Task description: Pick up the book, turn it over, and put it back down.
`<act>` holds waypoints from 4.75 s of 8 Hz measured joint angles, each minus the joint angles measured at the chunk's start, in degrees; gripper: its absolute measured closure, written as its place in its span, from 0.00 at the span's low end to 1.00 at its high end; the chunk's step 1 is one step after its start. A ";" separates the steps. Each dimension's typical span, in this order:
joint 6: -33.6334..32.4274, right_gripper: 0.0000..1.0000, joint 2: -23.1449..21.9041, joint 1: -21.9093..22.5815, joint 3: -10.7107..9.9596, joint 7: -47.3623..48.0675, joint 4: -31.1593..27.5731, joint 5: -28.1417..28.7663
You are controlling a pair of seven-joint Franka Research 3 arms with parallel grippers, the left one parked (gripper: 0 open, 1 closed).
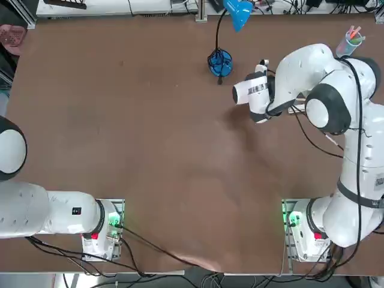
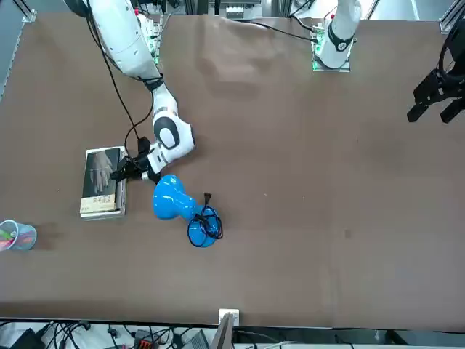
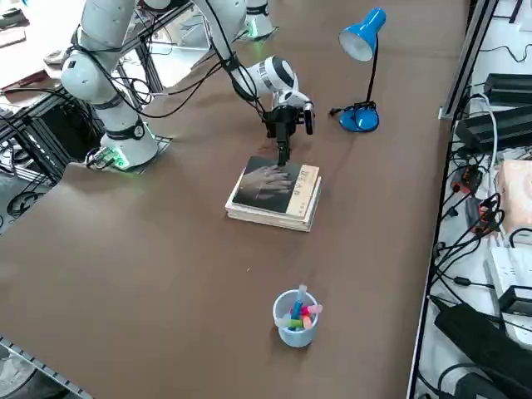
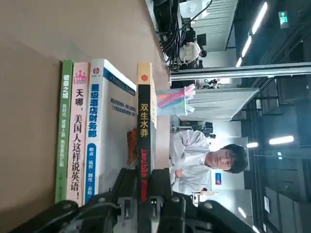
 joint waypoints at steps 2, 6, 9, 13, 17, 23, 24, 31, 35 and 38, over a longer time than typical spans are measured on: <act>0.00 0.89 0.04 0.00 0.00 0.03 -0.11 0.00; 0.00 0.55 0.04 -0.03 -0.31 0.18 -0.14 -0.05; -0.56 0.01 -0.22 -0.07 -0.59 0.21 -0.02 -0.51; 0.18 0.00 -1.05 -0.63 -0.59 0.28 0.27 -0.50; 5.52 0.00 -4.71 -2.86 -0.59 0.26 0.24 1.78; 11.48 0.00 -8.72 -4.97 -0.52 0.18 -3.00 5.29; 12.02 0.00 -9.19 -4.97 -0.46 0.18 -4.18 5.30; 16.88 0.00 -15.03 -6.41 -0.46 -1.05 -8.63 5.31; 17.37 0.00 -15.41 -6.91 -0.45 -3.06 -7.74 10.14; 17.11 0.00 -21.75 -7.31 -0.77 -19.82 -1.33 28.68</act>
